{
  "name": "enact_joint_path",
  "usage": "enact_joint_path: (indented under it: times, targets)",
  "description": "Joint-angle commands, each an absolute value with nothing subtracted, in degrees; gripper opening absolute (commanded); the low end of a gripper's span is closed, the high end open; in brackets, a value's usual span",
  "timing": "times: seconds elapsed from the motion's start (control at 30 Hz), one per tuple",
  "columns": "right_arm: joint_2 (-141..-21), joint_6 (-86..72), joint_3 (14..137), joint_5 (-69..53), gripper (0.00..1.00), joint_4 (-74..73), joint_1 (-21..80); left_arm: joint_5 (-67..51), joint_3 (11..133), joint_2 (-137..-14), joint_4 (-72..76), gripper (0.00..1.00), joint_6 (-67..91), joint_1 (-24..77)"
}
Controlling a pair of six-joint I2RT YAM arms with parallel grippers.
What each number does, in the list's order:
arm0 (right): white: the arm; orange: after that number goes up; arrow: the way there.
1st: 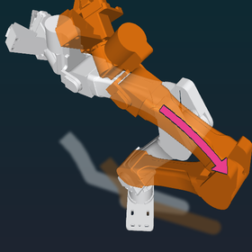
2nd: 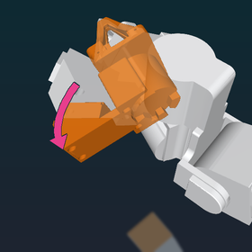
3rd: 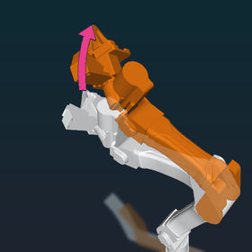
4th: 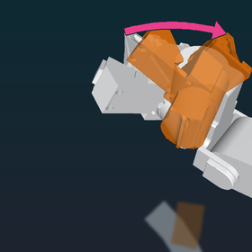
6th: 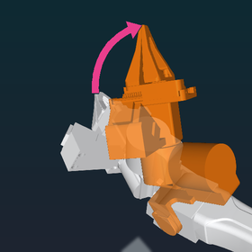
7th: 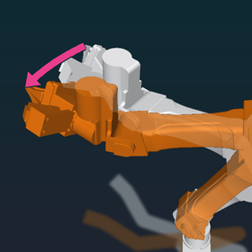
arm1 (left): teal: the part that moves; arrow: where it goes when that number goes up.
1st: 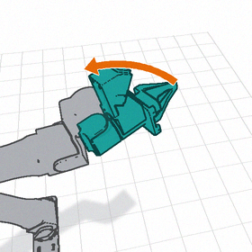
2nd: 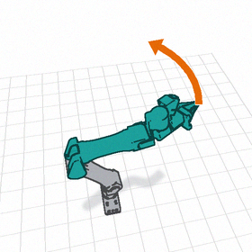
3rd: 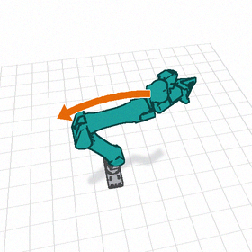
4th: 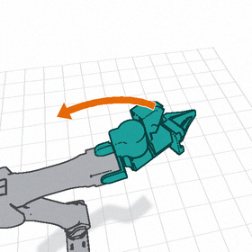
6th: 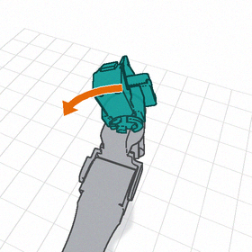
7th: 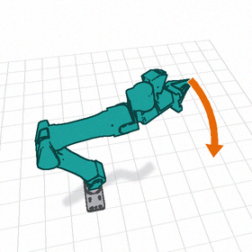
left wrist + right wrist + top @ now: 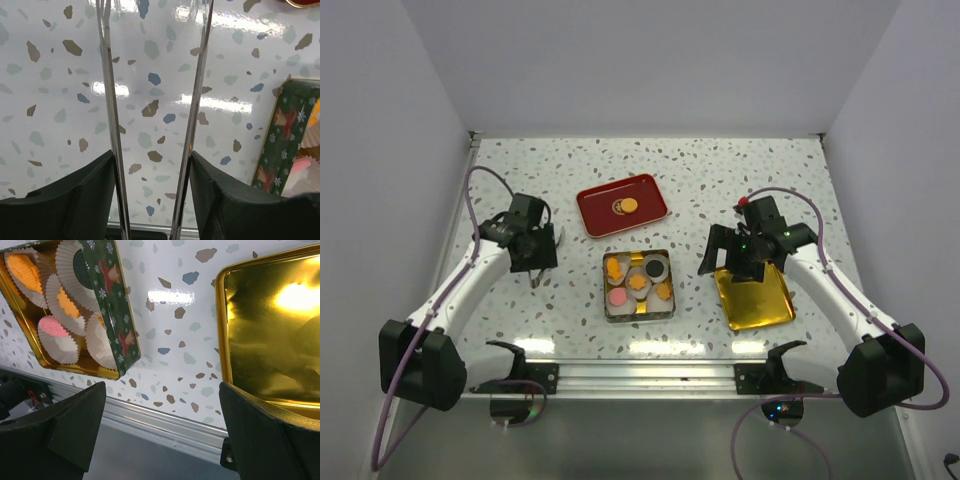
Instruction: Pack the cookies
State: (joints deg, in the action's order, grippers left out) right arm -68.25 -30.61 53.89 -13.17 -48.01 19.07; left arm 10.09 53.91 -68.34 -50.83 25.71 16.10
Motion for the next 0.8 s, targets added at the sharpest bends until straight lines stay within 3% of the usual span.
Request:
enact_joint_path:
  times: [0.0,0.5,0.77]
  targets:
    - [-68.3,-30.9,54.1,-14.2,0.98,-47.0,18.9,6.0,53.4,-70.4,-41.9,0.63,20.7,10.4]
    - [-70.3,-29.6,51.6,-14.6,0.98,-45.9,19.2,6.0,53.9,-92.6,-33.8,0.67,16.1,3.1]
    - [-75.0,-26.1,50.2,-11.1,0.96,-44.8,19.7,4.6,54.4,-96.4,-31.6,0.75,16.3,2.9]
